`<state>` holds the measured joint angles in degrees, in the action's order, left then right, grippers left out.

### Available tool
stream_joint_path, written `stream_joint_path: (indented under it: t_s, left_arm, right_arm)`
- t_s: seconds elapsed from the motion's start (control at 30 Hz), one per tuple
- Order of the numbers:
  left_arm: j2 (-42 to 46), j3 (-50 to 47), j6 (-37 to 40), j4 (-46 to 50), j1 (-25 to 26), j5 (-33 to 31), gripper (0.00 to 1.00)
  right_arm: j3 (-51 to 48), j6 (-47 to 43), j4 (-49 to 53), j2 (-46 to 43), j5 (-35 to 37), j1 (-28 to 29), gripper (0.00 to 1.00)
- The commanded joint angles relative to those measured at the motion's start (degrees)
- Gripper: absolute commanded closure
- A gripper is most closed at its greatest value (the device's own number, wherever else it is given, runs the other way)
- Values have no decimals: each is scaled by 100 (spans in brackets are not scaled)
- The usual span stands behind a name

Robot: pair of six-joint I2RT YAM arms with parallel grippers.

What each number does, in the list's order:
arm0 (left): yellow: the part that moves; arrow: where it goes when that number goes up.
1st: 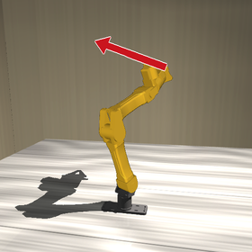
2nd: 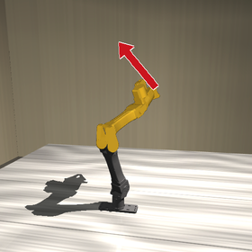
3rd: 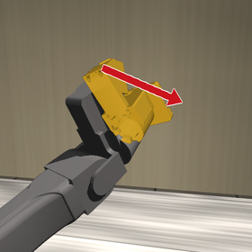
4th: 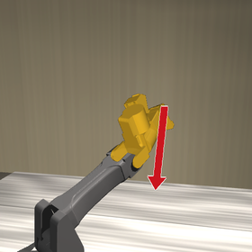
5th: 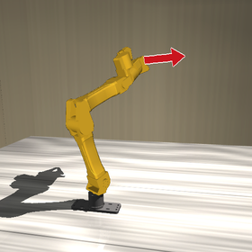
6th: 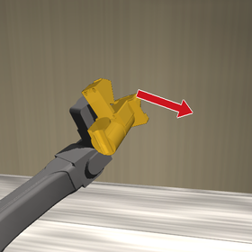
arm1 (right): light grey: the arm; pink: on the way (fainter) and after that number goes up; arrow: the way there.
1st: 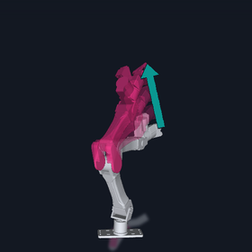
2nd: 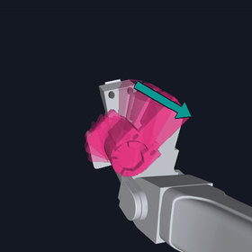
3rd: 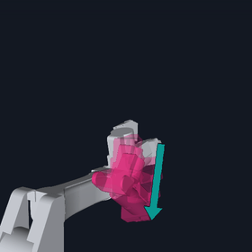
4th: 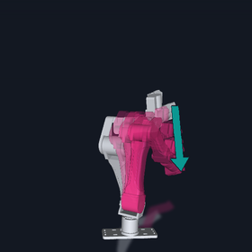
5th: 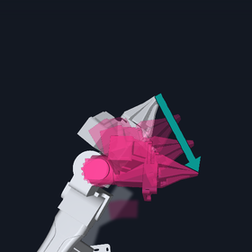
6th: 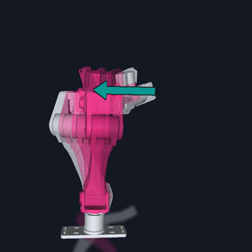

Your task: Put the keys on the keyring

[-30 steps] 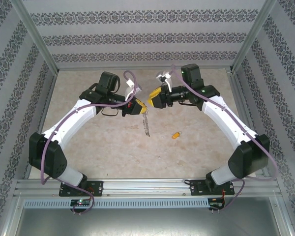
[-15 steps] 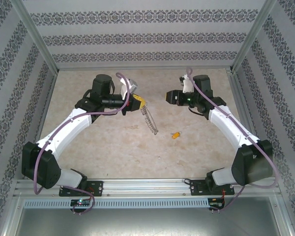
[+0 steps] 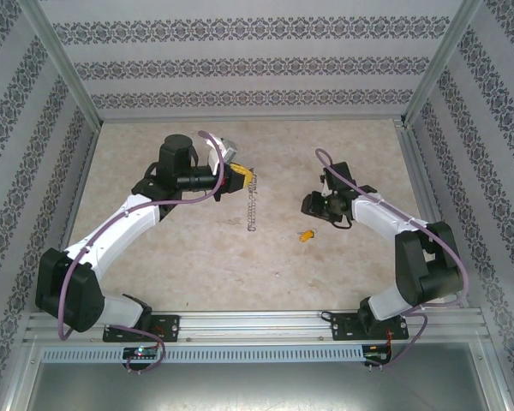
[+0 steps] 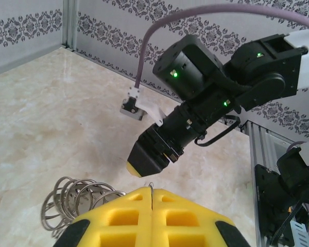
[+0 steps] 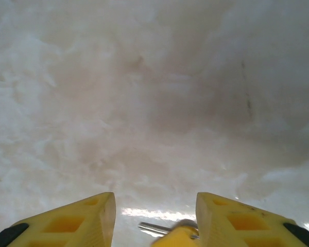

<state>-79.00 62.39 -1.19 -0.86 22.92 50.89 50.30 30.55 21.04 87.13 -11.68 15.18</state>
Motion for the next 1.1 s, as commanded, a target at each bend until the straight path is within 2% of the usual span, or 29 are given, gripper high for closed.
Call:
stream_joint_path:
  t_s: [0.0,0.13,0.37,0.67,0.8,1.07]
  left_arm:
    - [146,-88,-182,-638,38,91,100]
    - [158,-176,-264,-826,40,128,100]
    - [134,-275,-381,-1034,40,224,100]
    - [182,-455,-433,-1262,42,246,100]
    - [187,-507,-430,-1302,44,265,100]
    - [190,-561,-472,-1407,37,281,100]
  right_arm:
    - [-173,325,181,-67,485,53,55]
    - [-349,797,205,-98,708,62,55]
    - [-338,1520,140,240,602,130,54]
    - [-390,1733,168,458,430,162,55]
    - [-417,1785,129,514,396,204,57]
    - [-471,1805,133,461,326,284,68]
